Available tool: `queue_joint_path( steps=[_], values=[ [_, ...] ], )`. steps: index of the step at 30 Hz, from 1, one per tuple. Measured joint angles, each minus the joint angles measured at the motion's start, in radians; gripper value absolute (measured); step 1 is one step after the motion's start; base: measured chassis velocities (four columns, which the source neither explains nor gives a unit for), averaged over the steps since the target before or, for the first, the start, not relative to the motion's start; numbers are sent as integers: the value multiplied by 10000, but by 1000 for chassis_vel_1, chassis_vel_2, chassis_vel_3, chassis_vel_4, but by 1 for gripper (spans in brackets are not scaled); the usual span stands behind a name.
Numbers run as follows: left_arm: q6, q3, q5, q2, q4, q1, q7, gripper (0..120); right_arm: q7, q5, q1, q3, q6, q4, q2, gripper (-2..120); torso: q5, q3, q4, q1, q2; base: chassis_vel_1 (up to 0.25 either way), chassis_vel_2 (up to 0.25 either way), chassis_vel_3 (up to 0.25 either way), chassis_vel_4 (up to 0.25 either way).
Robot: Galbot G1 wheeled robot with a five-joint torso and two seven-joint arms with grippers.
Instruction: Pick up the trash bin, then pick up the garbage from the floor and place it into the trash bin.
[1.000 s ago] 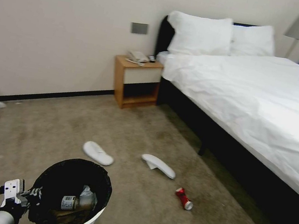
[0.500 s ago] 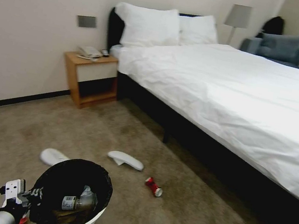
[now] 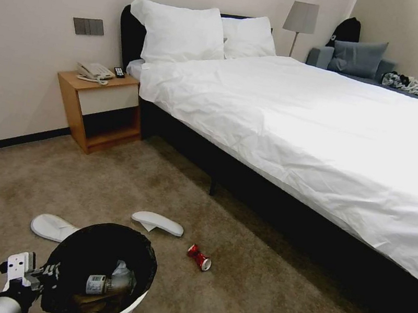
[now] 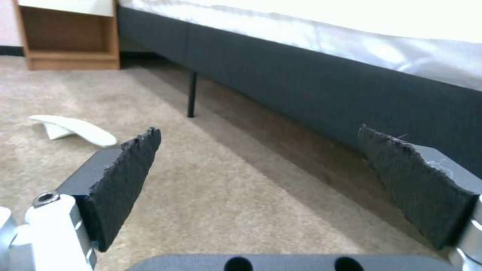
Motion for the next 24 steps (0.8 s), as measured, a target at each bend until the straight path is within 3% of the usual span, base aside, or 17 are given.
queue_joint_path(
  steps=[24],
  values=[
    [-38,95,138,-87,-65,71,20,4,-315,-198,10,-191,-173,-2,-96,100,0,0,0,0,-1,0,0,0,0]
  ],
)
